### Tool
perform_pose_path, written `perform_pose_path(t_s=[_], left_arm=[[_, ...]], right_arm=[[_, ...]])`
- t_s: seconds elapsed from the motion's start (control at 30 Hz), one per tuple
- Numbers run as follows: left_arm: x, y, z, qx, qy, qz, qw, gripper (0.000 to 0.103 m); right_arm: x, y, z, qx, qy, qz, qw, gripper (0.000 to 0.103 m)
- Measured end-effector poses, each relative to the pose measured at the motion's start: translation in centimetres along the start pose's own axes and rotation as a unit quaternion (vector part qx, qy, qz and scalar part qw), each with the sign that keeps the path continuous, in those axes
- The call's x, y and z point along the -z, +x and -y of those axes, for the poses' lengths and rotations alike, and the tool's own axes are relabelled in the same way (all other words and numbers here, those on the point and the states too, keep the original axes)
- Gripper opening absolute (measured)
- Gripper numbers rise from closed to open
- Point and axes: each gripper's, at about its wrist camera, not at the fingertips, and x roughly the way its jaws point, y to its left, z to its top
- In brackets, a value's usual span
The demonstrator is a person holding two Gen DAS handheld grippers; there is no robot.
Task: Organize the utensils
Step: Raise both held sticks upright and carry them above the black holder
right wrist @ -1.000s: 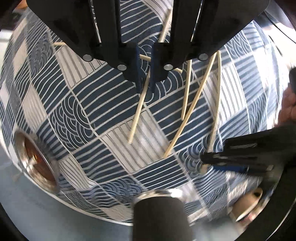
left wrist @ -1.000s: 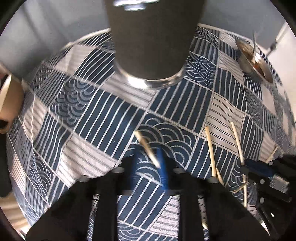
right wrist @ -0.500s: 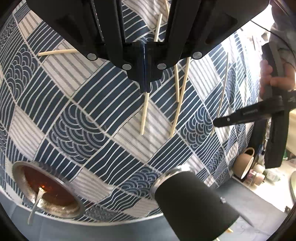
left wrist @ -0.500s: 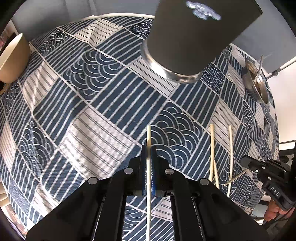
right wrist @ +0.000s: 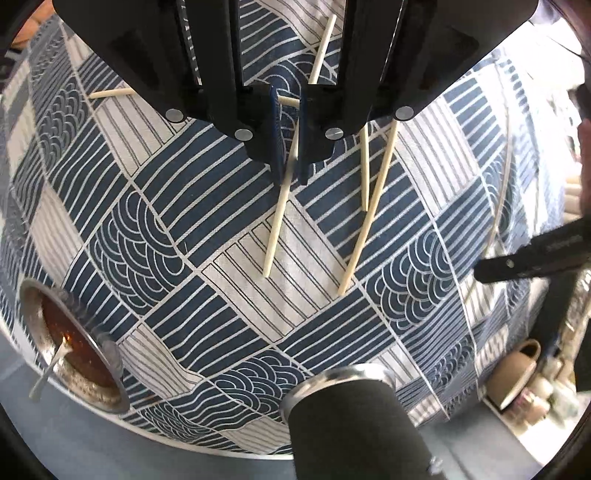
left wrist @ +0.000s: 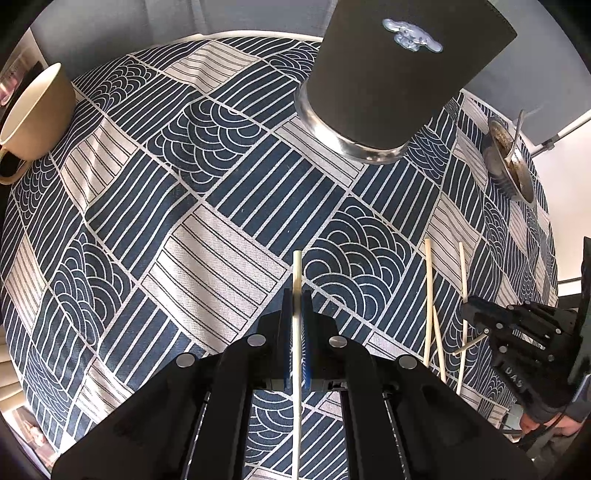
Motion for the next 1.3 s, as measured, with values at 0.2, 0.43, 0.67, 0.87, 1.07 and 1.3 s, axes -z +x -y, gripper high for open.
perform_pose_path(t_s=[0.2,0.43,0.67,0.87,1.07,1.3], left_arm=[[0.2,-0.4,0.1,-0.006,0.010,0.004,0.9999,0.005],[-0.3,-1.0,0.7,-0.015,0.016,0.007,0.9997,0.005],[-1.0,-2.8,1.4,-0.027,0.026,0.014,0.9992,0.005],[-1.6,-5.3,2.2,-0.033,0.040,0.033,0.9981,0.005],[-2.0,-9.1,3.3,-0.015,0.054,0.075,0.9956,0.005],[-2.4,-13.1,4.6,0.005,0.072,0.120,0.9902,0.005]], right_arm=[[-0.5,0.2,-1.5,0.017,-0.036,-0.005,0.999,0.006],[-0.4,-1.4,2.0,-0.107,0.033,0.008,0.994,0.004],[-1.8,-5.4,2.0,-0.142,0.018,0.061,0.988,0.004],[-1.9,-8.6,1.9,-0.162,0.007,0.109,0.981,0.004],[-1.6,-11.6,1.0,-0.178,-0.011,0.155,0.972,0.004],[-1.8,-14.7,1.1,-0.182,-0.025,0.191,0.964,0.004]])
